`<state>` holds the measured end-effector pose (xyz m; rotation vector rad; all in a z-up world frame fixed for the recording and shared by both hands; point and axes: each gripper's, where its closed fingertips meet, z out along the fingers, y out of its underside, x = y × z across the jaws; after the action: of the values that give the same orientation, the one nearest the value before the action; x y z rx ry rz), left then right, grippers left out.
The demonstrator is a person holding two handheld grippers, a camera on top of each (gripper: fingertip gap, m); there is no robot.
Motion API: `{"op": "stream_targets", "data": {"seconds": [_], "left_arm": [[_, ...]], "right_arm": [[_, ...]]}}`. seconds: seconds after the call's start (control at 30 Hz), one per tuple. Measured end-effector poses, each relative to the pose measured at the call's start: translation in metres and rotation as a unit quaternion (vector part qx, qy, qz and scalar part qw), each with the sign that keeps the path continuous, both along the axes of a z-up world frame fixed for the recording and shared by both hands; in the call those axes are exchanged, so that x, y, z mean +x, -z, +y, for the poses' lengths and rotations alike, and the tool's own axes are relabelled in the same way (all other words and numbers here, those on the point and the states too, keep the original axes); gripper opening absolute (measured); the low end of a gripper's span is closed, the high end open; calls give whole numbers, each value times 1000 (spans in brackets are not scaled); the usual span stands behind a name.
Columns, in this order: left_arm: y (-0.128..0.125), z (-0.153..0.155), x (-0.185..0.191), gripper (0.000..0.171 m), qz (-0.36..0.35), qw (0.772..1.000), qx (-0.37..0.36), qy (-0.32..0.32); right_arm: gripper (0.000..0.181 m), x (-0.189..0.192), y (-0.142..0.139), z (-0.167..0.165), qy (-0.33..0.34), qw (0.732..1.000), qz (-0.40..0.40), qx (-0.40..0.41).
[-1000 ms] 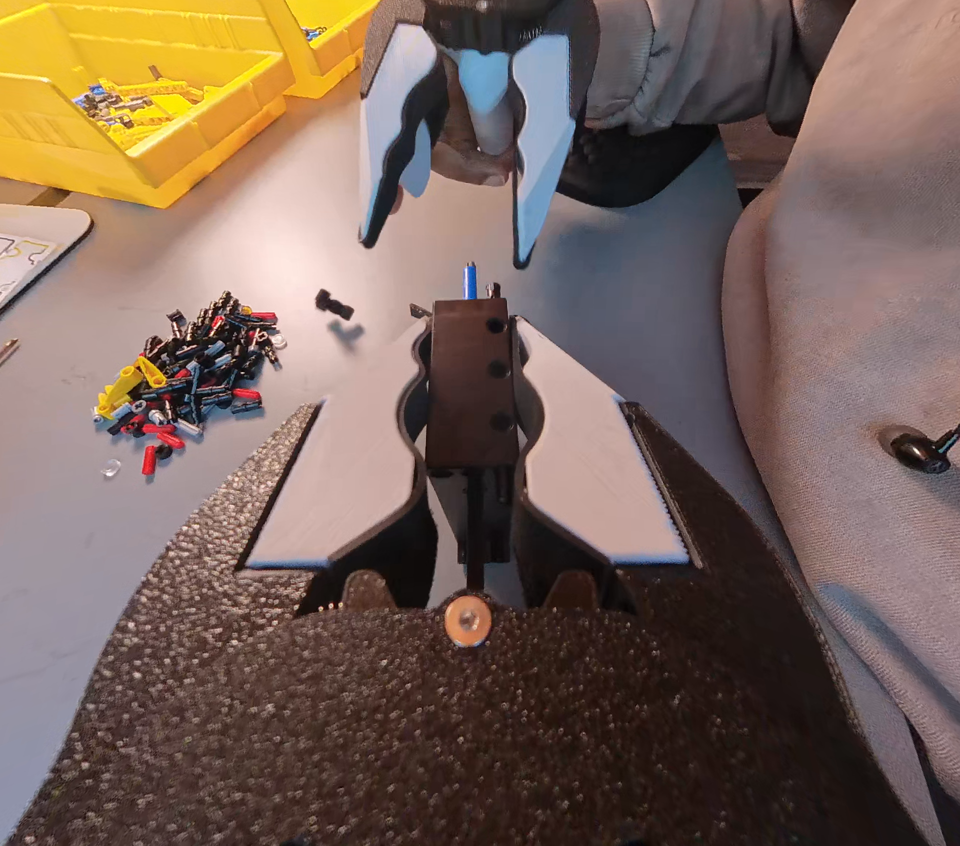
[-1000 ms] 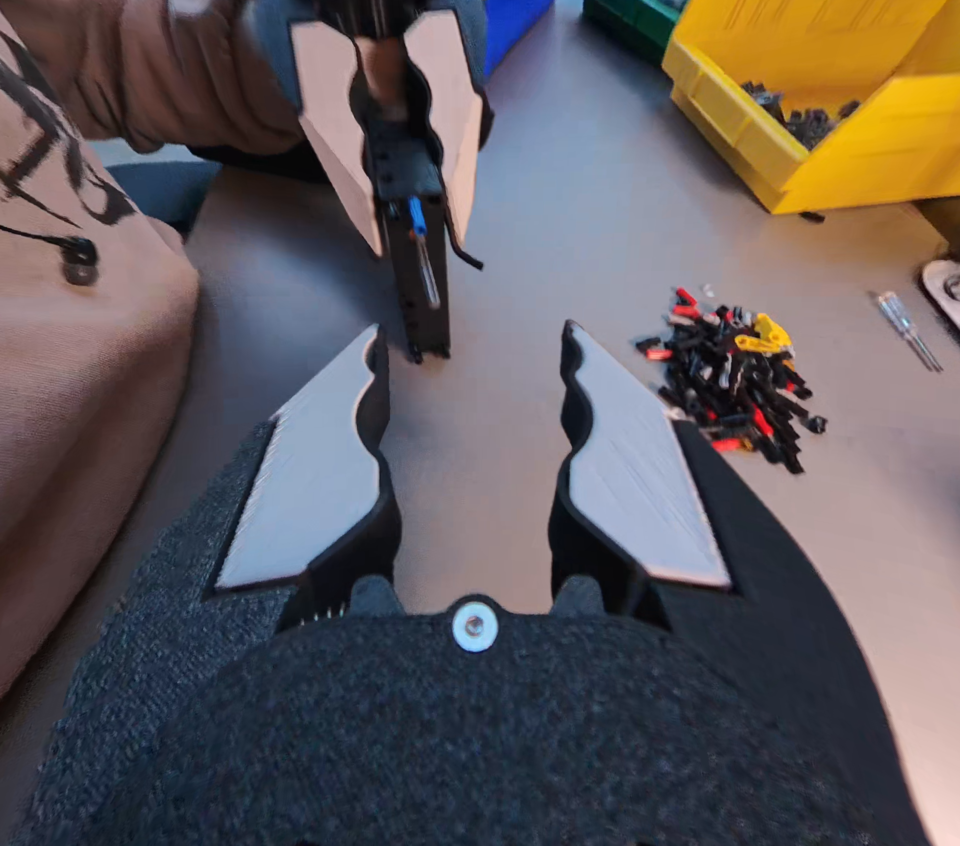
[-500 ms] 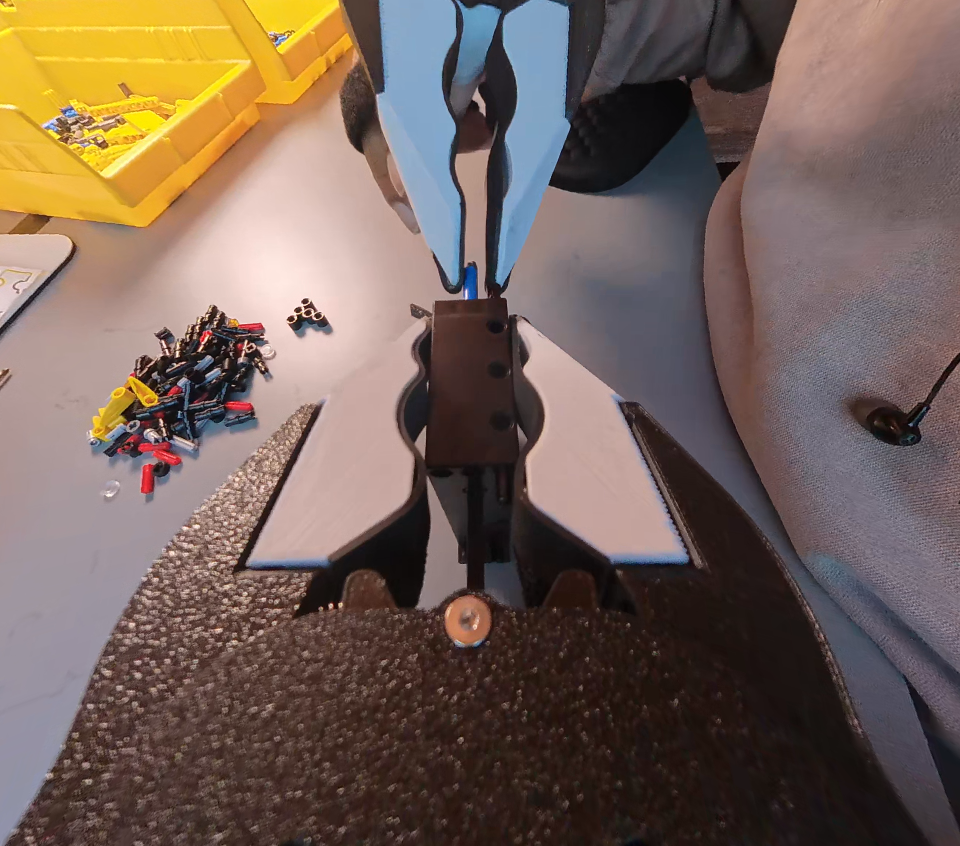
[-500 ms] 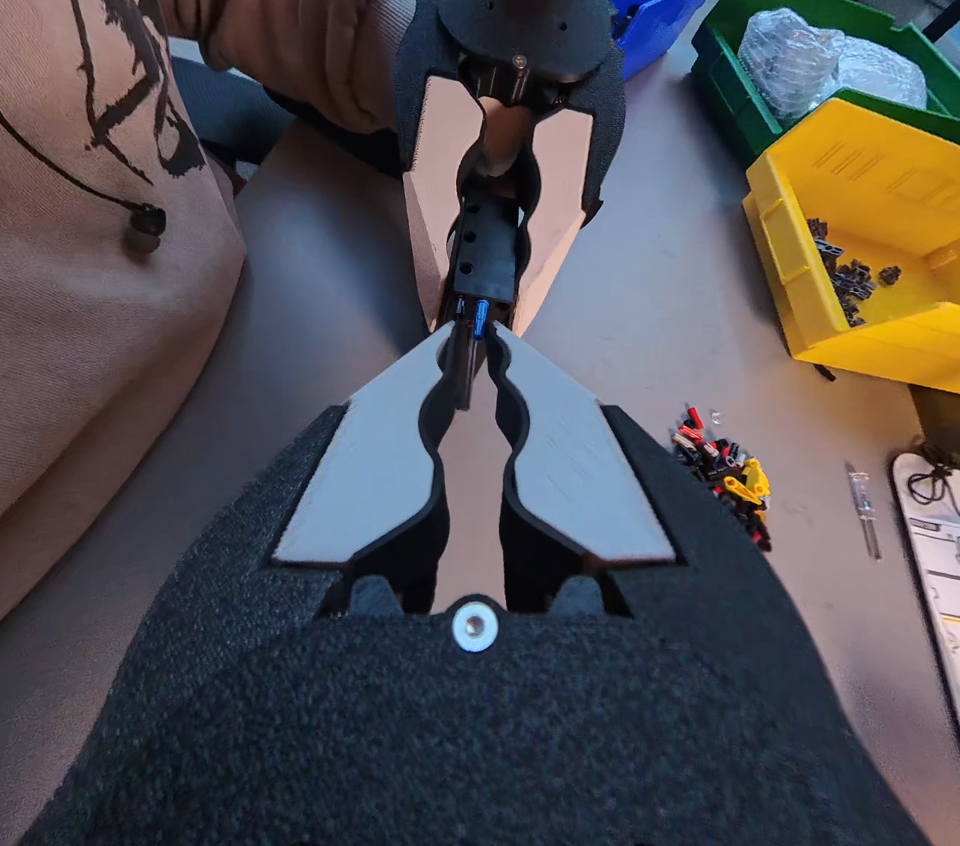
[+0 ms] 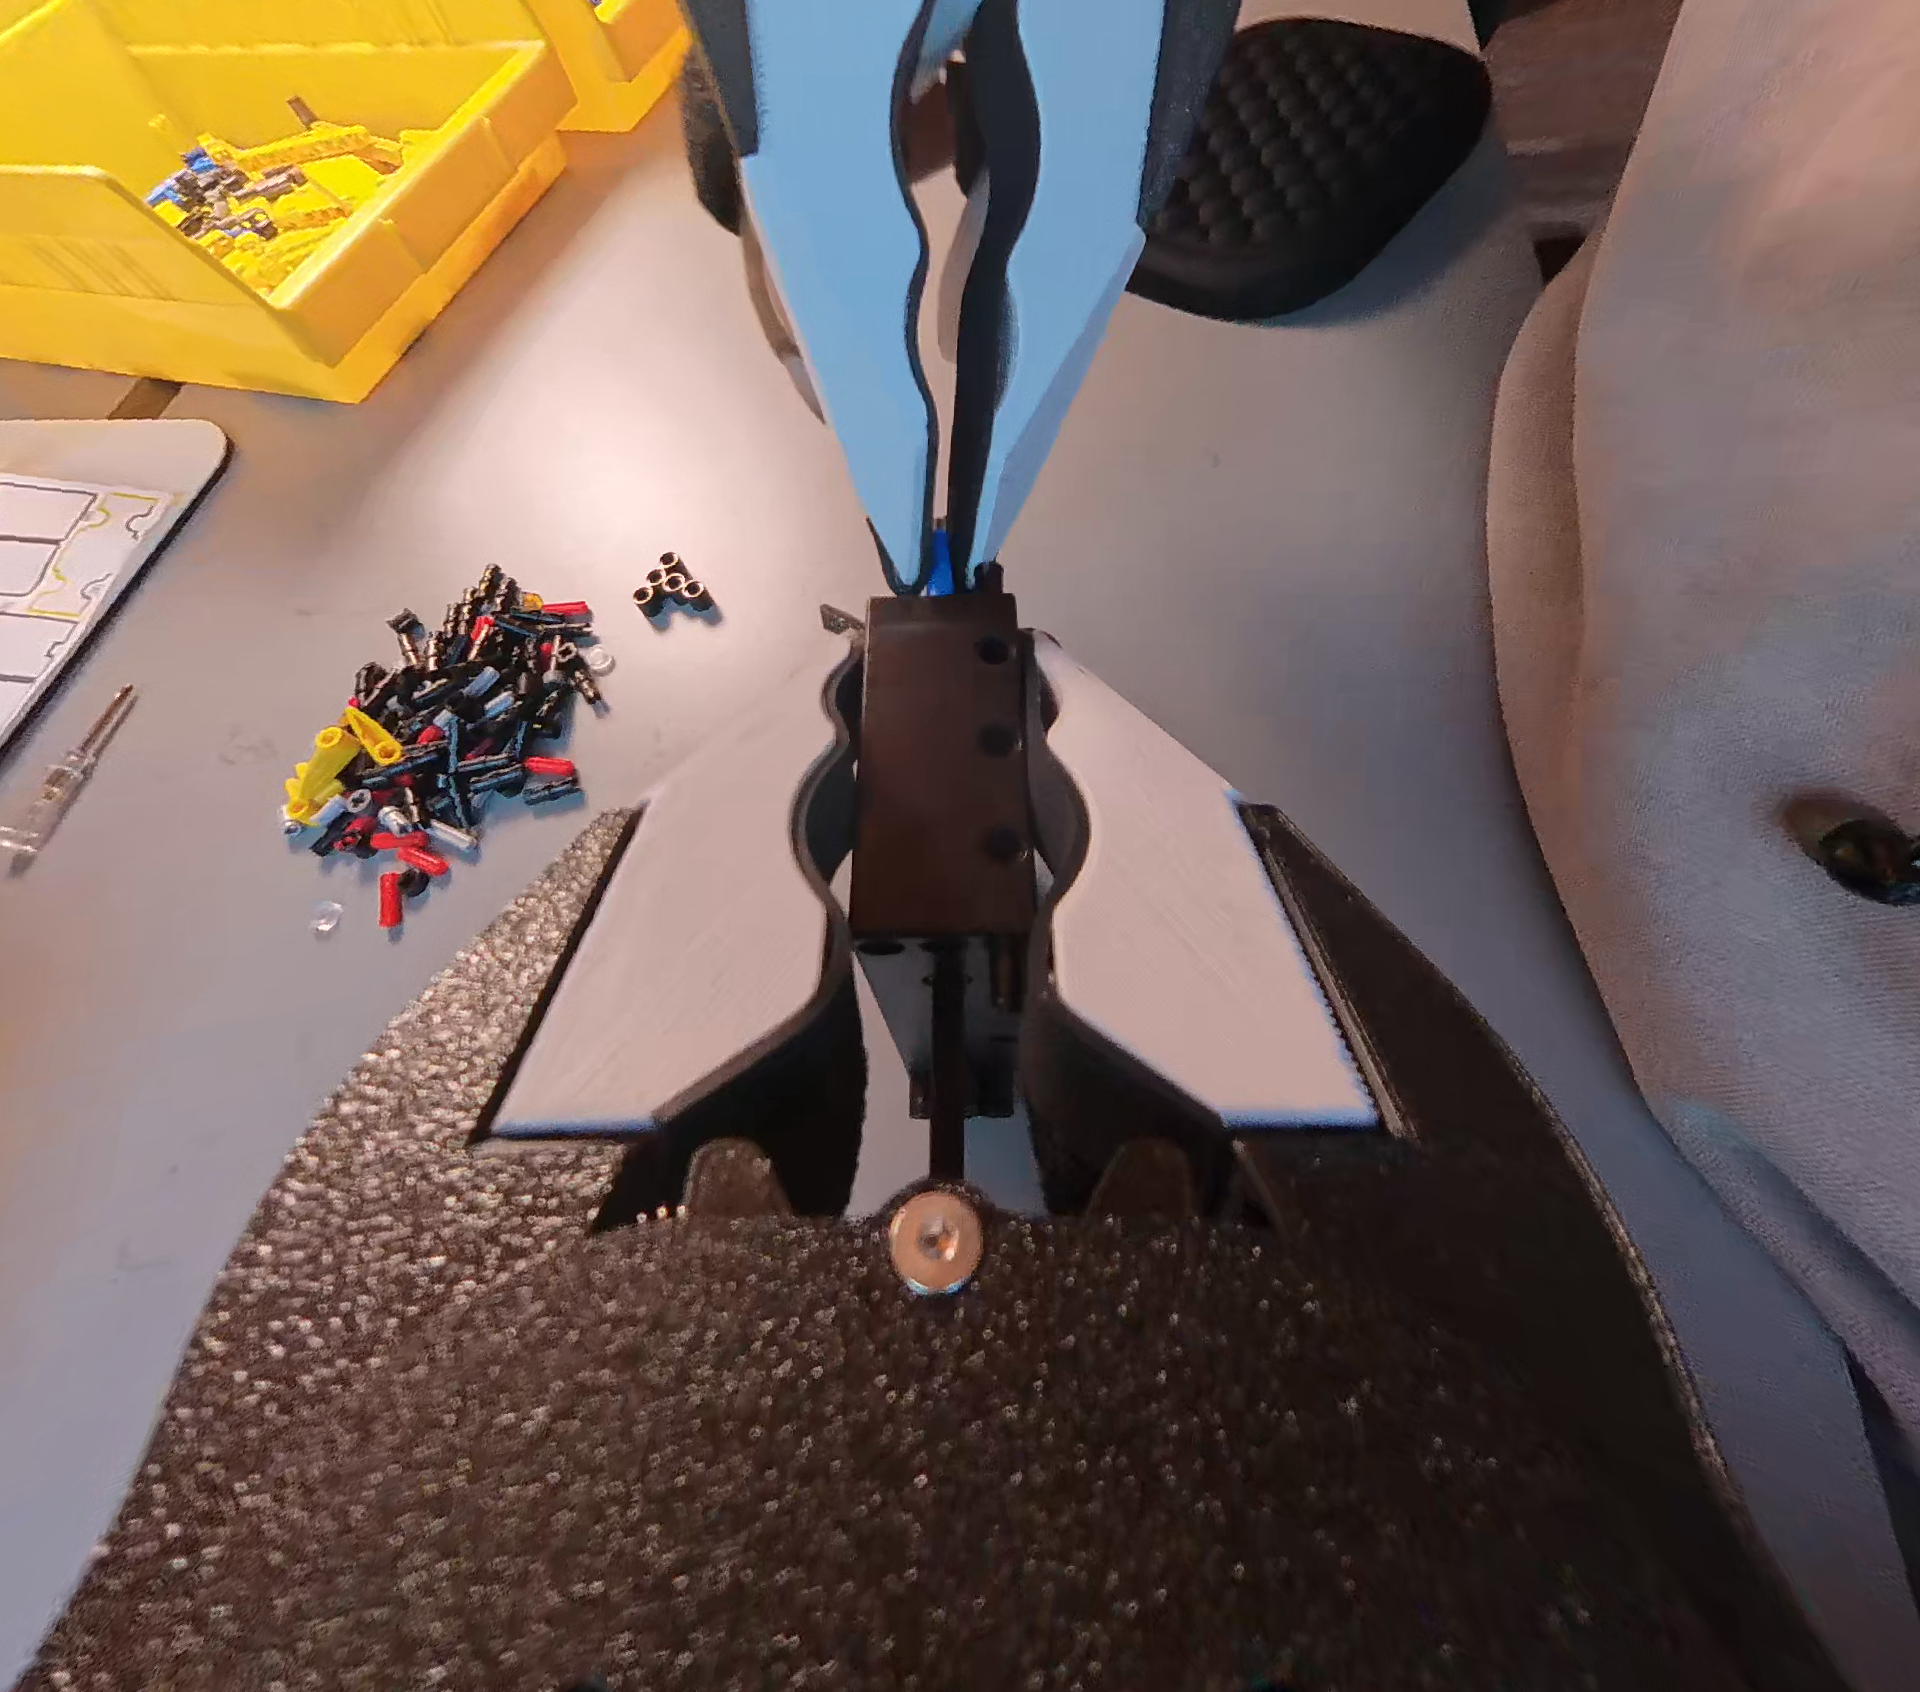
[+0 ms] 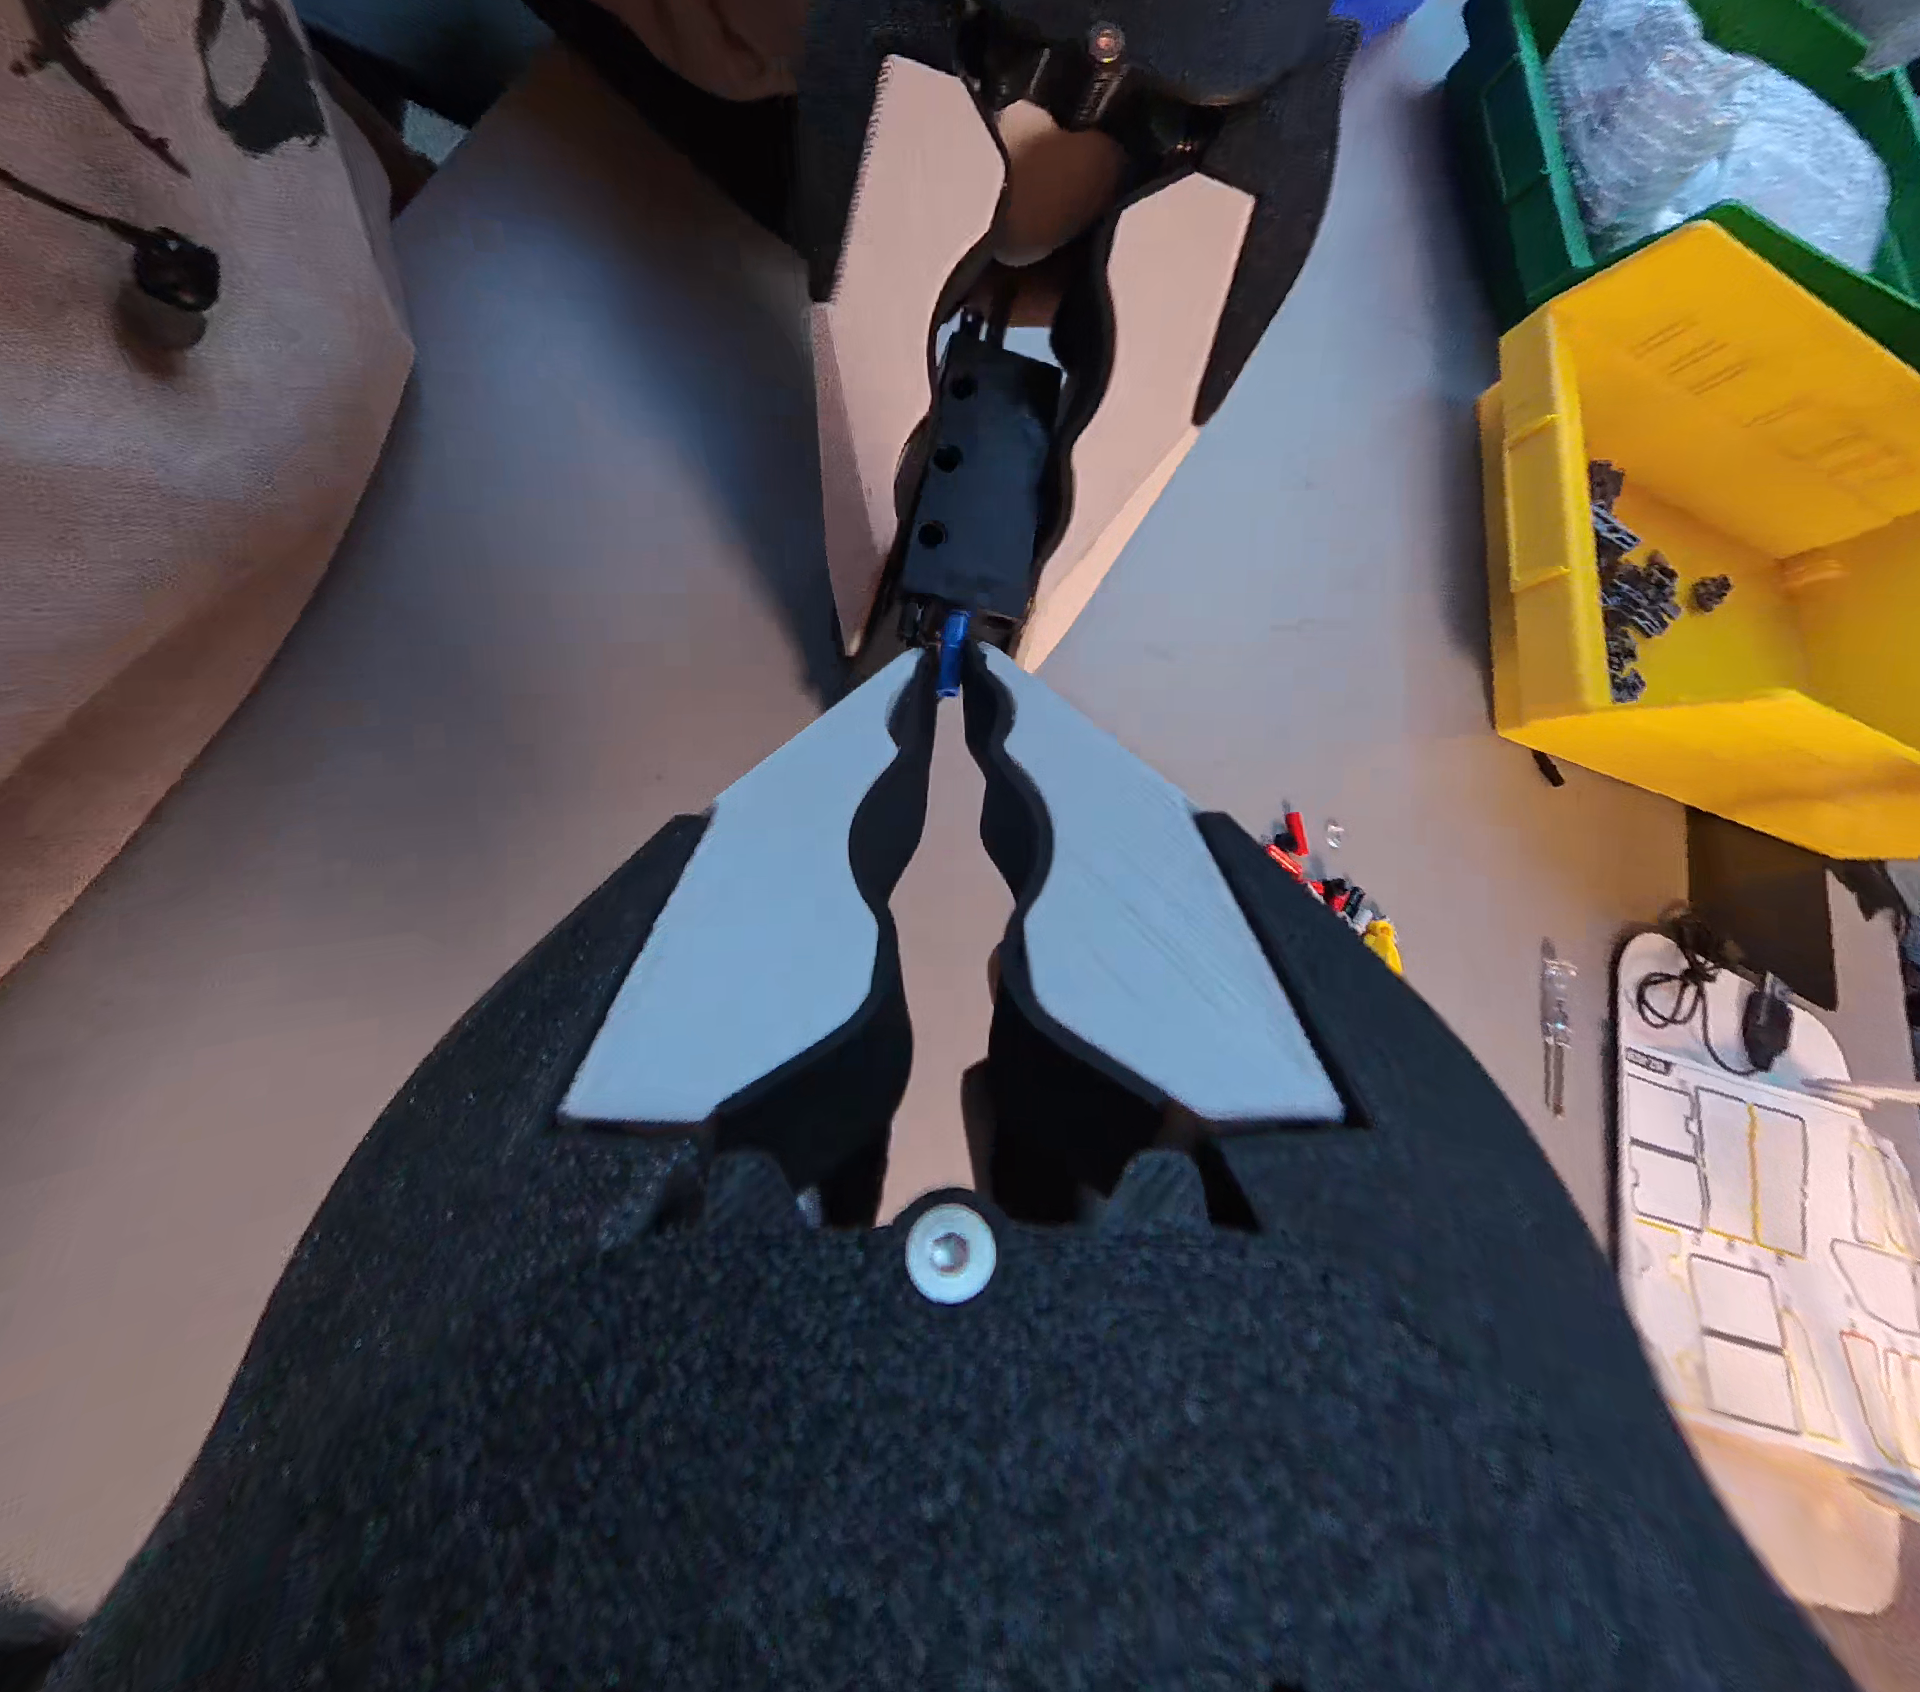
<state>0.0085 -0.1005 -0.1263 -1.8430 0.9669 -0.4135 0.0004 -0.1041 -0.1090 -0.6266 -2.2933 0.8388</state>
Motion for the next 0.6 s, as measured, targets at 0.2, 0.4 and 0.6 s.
{"op": "stream_targets", "data": {"seconds": [0.2,0.4,0.6], "left_arm": [[-2,2,-17,26,-57,998,-17,-36],[-18,0,-8,26,-107,994,-6,-12],[-7,8,-10,26,-85,996,-19,-25]], "right_arm": [[1,11,-20,6,59,986,68,-140],[3,27,-14,38,137,967,83,-198],[4,33,64,64,180,976,-20,-119]]}}
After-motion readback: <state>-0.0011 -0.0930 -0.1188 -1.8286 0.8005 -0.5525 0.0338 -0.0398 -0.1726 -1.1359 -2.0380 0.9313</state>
